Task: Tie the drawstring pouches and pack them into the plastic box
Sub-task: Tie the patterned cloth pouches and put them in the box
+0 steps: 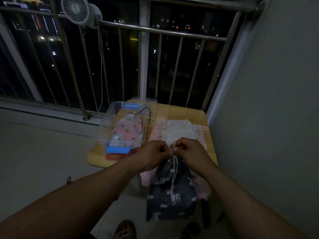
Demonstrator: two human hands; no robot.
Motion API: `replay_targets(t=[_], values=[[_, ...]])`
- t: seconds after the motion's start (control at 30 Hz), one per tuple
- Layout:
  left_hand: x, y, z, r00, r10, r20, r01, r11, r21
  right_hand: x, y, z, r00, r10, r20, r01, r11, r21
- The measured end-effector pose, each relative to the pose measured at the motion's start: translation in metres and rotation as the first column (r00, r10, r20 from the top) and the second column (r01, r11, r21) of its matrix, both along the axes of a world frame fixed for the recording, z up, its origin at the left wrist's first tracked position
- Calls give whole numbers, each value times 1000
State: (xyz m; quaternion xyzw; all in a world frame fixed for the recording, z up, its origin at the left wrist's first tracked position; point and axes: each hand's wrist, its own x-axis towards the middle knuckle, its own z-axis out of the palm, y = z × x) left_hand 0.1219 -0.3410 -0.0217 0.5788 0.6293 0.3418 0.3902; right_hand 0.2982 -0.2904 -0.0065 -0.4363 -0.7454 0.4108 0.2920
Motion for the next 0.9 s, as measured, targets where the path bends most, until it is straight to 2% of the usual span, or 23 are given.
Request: replay_targets(t=[0.07, 0.23, 0.4, 0.57, 0.77, 0.9], values=[[4, -3, 2, 999, 21, -23, -20, 999, 31, -1, -1, 0, 1000, 17, 19, -18, 999, 30], [10, 0, 3, 978, 88, -188, -71, 993, 94, -6, -2, -1, 999, 3, 49, -8, 994, 113], [15, 3, 6, 983, 72, -168, -40, 982, 187, -10, -7, -1, 999, -37, -1, 37, 990, 135], [6, 8, 0, 998, 65, -17, -63, 995, 74, -8, -7, -3, 997, -39, -72, 46, 995, 91], [-1, 9, 0, 993, 38, 111, -43, 998, 46, -10, -7, -4, 989, -13, -150, 13, 1000, -1], [-6, 7, 2, 967, -17, 255, 21, 1000, -16, -11, -5, -5, 974, -37, -224, 5, 990, -138]])
